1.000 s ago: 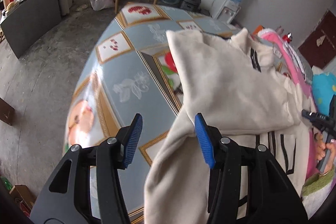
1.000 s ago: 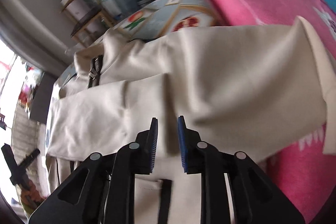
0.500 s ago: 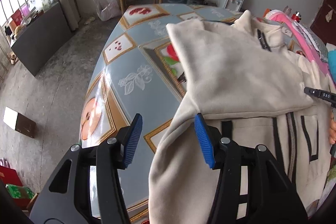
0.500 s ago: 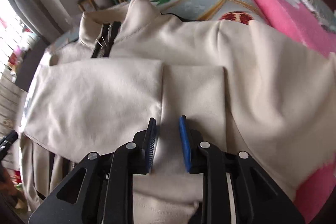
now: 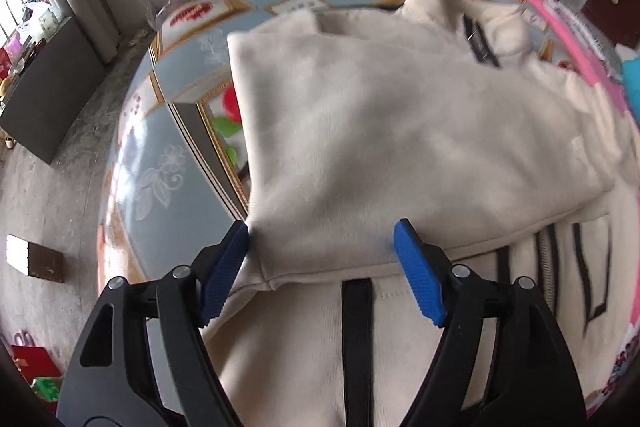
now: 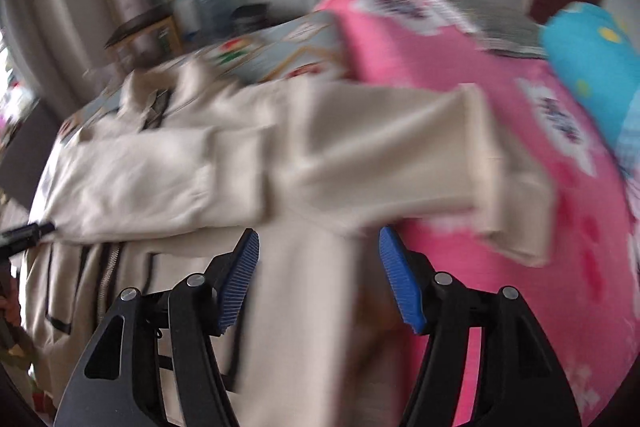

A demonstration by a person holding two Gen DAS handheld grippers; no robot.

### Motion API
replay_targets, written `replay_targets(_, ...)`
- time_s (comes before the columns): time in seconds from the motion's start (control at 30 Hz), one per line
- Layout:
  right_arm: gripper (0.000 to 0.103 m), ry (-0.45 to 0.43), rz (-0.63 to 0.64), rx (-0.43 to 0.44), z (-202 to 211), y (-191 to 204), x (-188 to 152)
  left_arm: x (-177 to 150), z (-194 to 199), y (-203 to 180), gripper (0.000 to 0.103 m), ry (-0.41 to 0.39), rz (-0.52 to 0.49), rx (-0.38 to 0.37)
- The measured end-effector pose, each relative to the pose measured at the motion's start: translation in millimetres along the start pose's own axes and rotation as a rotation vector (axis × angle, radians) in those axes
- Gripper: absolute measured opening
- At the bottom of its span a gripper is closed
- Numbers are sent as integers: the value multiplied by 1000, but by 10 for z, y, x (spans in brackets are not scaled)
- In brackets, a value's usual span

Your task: Fold large clothes

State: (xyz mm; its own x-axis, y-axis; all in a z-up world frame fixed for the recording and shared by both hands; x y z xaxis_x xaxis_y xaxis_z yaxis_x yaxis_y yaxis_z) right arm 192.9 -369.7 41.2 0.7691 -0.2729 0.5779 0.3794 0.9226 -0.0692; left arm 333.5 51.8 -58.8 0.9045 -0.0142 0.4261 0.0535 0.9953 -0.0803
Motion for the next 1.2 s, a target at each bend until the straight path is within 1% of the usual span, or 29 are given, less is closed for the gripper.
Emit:
replay_targets(0.07,61,-18,7,-78,17,-253,47,-12,-44,-3,76,-6,-2,11)
replay_targets(0.13,61,-2,18,-146,-93,-484,75,-35,-60,-12,79,-18,-8,26)
replay_targets(0.2,61,28,21,-182,-237,-613,68,-52,-75,-7,86,-24,-12,43)
replay_targets(0.23,61,45,23,-196,-317,-650,65,-64,-87,17,87,-28,-1,44)
replay_targets(0.3,61,68,35,-228,-483,-691,55,-66,-115,99,95,-24,45,16)
replay_targets(0.33,61,78,46,-253,-565,-703,46,-67,-119,126,96,-21,50,21)
replay_targets(0.4,54,93,44,-280,-674,-731,23,-68,-117,124,96,-25,34,25)
replay_targets(0.47,35,113,21,-287,-728,-754,-16,-73,-115,121,96,-30,30,25)
replay_targets(0.5,31,116,4,-287,-733,-783,-28,-76,-116,119,97,-33,29,25)
replay_targets(0.57,14,111,-39,-287,-700,-857,-34,-81,-116,117,97,-45,26,25)
replay_targets(0.63,7,91,-91,-276,-626,-938,-24,-82,-114,118,97,-53,24,25)
replay_targets(0.67,6,77,-113,-269,-572,-960,-25,-83,-115,122,97,-51,24,25)
replay_targets(0.73,5,45,-156,-239,-420,-1001,-4,-89,-120,118,97,-37,23,24)
replay_targets(0.8,5,7,-195,-189,-220,-1026,47,-75,-129,118,97,-22,22,25)
replay_targets(0.9,5,-38,-263,-7,111,-1014,154,-53,-136,120,97,-9,17,22)
replay_targets(0.97,5,-76,-277,105,332,-945,255,-46,-139,122,97,-6,11,18)
replay_targets(1.0,5,-93,-287,180,456,-888,312,-41,-140,124,97,-6,10,17)
replay_targets(1.03,5,-101,-291,221,523,-853,349,-36,-141,127,97,-6,8,16)
replay_targets(1.1,5,-120,-295,352,731,-688,479,-33,-144,129,97,-4,12,16)
replay_targets(1.13,5,-124,-292,400,791,-606,532,-29,-146,129,97,-2,12,17)
replay_targets(1.2,5,-128,-268,517,950,-337,663,-25,-146,130,97,2,10,16)
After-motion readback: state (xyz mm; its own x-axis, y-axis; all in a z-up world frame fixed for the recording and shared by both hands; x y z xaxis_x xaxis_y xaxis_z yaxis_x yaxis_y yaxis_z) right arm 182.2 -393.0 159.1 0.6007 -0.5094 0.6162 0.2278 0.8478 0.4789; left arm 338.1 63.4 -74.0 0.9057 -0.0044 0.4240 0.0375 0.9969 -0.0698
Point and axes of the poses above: each gripper's, at about its wrist camera, not at the fingertips, and z roughly against the way its jaws point, y to its left, x to its top, the point moved 3 cm from there along -z, roughly the way its jaws point, and after that the axes turned 2 degrees about -x, right-handed, at the moved point
